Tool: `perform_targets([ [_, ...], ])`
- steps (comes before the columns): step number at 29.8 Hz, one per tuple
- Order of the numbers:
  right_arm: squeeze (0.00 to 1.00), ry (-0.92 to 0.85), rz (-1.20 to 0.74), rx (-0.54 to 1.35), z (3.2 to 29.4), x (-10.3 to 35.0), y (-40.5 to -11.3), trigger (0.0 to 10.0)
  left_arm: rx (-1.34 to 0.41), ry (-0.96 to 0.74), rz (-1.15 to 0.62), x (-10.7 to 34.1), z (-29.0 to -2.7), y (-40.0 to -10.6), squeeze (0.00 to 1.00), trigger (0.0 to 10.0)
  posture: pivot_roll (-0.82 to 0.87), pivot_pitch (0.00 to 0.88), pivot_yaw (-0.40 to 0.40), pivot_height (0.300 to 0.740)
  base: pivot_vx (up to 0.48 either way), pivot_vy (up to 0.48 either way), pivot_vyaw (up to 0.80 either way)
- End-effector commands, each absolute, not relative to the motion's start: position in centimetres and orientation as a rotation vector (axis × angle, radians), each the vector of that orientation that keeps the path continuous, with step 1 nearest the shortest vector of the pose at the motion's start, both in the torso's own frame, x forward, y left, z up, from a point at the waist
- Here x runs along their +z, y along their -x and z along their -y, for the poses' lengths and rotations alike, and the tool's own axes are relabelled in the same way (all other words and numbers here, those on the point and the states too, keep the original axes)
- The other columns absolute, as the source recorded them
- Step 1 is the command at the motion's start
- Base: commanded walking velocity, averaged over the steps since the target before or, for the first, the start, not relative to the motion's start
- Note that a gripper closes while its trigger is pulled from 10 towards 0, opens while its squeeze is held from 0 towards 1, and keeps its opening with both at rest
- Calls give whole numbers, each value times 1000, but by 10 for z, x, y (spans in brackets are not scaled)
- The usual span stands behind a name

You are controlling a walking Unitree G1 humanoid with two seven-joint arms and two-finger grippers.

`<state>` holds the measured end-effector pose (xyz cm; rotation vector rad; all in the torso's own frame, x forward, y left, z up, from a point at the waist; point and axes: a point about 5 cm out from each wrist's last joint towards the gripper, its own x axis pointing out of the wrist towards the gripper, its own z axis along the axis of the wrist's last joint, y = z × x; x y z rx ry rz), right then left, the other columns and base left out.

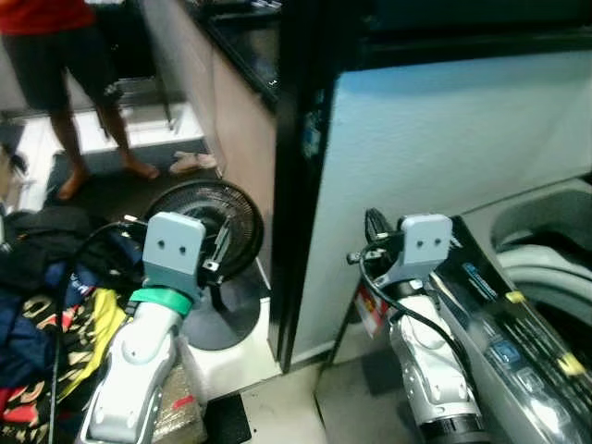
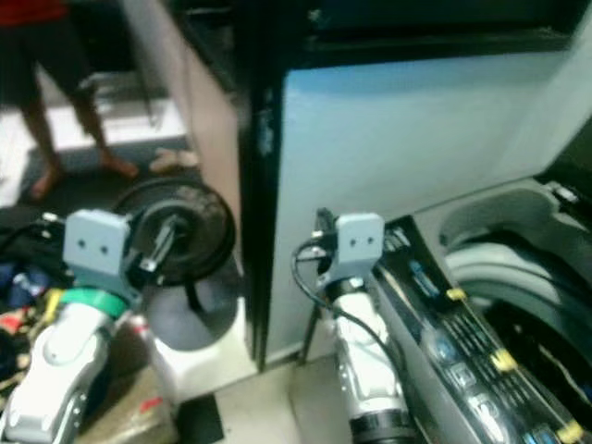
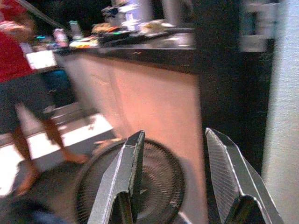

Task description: Clothes washing

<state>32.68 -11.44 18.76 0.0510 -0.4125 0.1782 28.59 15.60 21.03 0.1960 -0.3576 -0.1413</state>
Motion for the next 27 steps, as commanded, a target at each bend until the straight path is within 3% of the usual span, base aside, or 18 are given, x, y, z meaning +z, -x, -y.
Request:
perform_targets([
  [1, 0, -52, 383, 180, 115, 180, -326, 10000, -146, -204, 333, 205, -154, -285, 0, 10000, 85, 19, -15, 740, 0, 0, 775],
  [27, 0, -51, 378, 183, 114, 179, -325, 10000, -134, -206, 285, 197, -155, -286, 0, 10000, 83, 23, -16, 740, 0, 0, 775],
])
